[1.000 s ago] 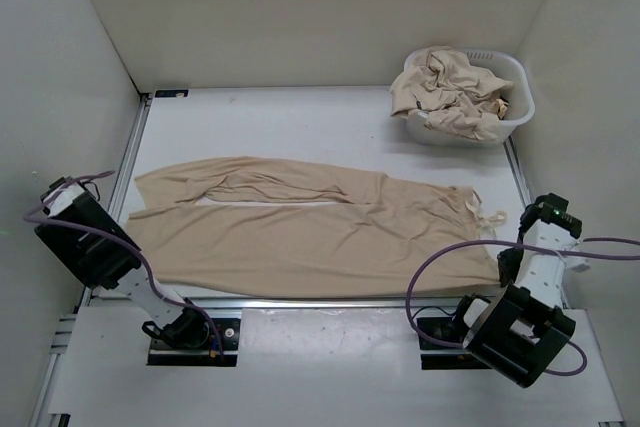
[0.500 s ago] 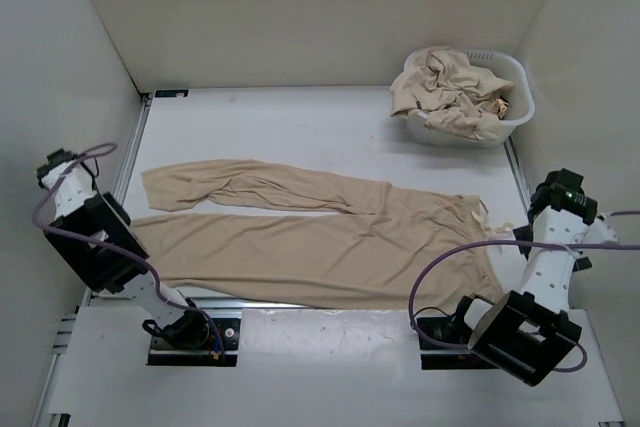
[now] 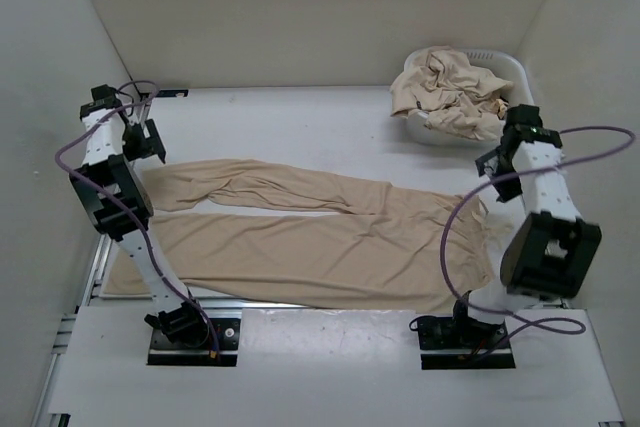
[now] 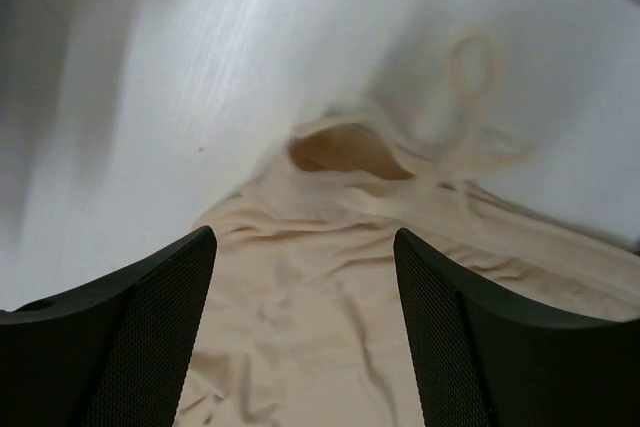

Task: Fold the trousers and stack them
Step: Flatten the trousers out

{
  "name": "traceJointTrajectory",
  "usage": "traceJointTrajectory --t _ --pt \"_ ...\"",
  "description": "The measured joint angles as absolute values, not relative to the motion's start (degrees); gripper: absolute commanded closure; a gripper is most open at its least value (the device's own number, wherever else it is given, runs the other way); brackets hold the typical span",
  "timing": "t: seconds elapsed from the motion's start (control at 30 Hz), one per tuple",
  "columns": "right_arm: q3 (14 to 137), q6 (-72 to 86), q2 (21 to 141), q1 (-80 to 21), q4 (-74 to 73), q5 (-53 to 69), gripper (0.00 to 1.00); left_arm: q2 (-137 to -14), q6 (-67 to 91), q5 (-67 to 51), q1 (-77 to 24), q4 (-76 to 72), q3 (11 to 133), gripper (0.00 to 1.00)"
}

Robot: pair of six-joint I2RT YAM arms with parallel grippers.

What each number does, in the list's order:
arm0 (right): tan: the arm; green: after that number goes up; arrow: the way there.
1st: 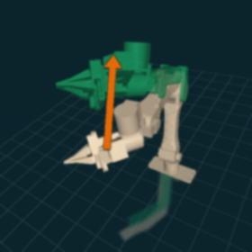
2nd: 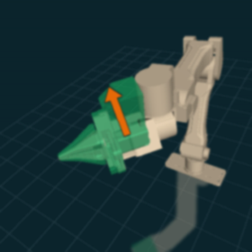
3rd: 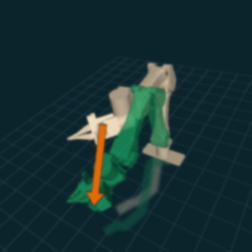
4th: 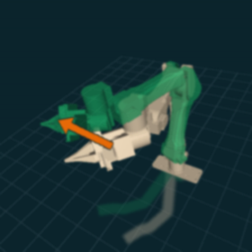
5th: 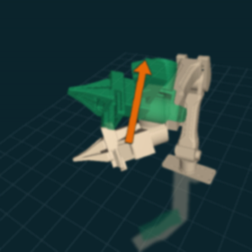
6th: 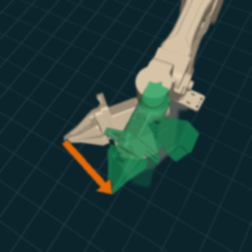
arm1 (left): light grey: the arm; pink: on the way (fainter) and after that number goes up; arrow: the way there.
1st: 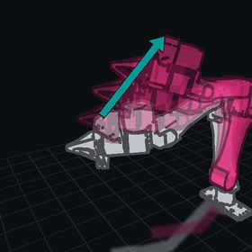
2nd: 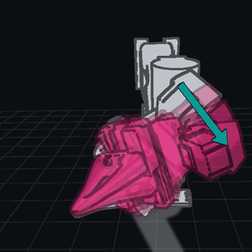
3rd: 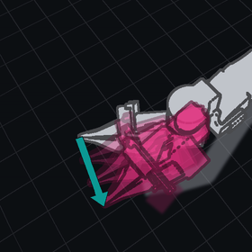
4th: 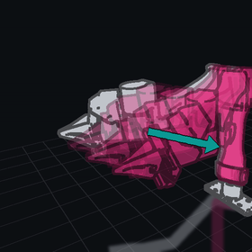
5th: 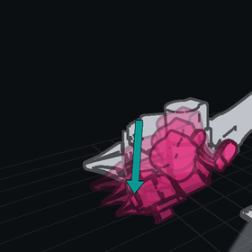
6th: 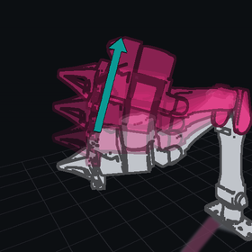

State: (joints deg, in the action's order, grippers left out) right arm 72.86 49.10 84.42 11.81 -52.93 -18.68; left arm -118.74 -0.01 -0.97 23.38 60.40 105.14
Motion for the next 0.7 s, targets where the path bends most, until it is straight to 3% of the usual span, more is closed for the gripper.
traceJointTrajectory --t 0.2,0.53,0.63,0.7 --pt "79.66 54.68 99.42 8.62 -50.54 -15.05 0.24 -128.57 -0.01 -2.59 23.55 58.02 112.60 0.00" --pt "77.06 61.12 106.65 8.49 -49.30 -13.28 0.28 -134.19 -0.01 -3.62 23.55 58.37 113.56 0.00" --pt "77.06 61.14 109.43 8.49 -49.36 -13.74 0.33 -135.26 0.01 -3.20 23.55 58.89 115.11 0.00" --pt "77.06 61.14 110.32 8.49 -49.41 -14.15 0.43 -136.42 -0.01 -2.96 23.55 58.59 116.95 0.00"
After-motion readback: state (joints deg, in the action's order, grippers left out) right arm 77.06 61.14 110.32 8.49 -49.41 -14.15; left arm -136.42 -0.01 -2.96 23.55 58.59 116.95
